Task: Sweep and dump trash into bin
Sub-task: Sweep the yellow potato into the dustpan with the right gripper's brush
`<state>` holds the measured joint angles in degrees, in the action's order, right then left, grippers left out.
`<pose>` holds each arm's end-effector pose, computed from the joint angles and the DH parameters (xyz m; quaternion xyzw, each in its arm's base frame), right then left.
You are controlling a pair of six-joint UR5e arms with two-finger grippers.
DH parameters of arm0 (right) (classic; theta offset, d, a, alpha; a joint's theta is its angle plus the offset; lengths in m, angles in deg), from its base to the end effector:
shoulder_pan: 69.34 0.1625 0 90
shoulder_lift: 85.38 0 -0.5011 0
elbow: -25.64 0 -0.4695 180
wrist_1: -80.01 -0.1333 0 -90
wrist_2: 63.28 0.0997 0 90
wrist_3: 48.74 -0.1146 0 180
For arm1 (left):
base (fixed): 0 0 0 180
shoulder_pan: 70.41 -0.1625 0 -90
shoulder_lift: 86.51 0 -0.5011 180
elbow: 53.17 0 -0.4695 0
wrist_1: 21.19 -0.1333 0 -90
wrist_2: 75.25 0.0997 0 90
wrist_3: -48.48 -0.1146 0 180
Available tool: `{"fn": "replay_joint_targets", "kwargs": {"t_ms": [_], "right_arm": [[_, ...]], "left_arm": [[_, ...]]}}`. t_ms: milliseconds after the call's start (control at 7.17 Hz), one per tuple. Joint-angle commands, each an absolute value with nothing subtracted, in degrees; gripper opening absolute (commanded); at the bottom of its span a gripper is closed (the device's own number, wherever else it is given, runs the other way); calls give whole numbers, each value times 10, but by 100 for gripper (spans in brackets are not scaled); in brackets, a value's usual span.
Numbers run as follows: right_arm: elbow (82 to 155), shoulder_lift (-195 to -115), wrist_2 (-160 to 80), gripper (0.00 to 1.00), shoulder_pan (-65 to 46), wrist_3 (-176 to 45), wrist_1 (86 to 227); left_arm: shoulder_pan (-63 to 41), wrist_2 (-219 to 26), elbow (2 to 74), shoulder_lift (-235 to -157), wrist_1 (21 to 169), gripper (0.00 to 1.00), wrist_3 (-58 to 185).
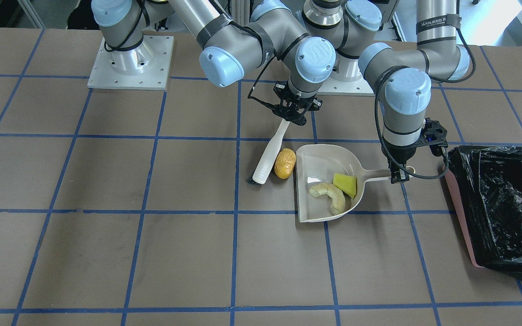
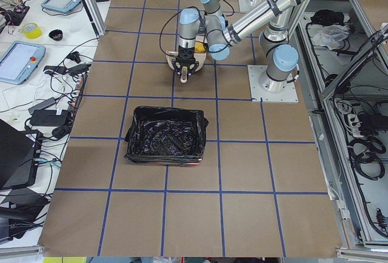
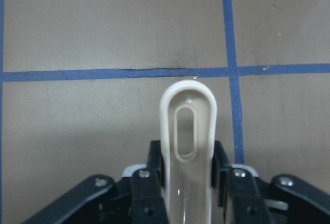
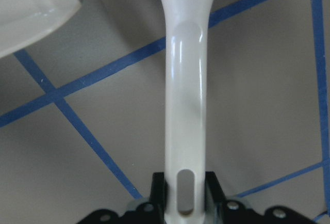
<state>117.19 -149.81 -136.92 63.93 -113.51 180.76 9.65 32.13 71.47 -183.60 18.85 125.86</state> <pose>0.5996 -0.3953 0.2669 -0.2026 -0.9588 -0.1968 0.0313 -0.0067 -0.5358 0.2533 -0.6885 0.7058 -0.1427 0.0860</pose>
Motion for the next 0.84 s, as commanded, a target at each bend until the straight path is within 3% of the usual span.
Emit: {"fn": "replay_joint_targets", "kwargs": {"t_ms": [0, 697], "right_arm": [[1172, -1485, -1386, 0, 647, -1129, 1832], [1172, -1466, -1416, 0, 651, -976, 1912]], "left_arm": [[102, 325, 752, -1845, 130, 0, 1264], [102, 324, 749, -1847, 125, 0, 1258]]}}
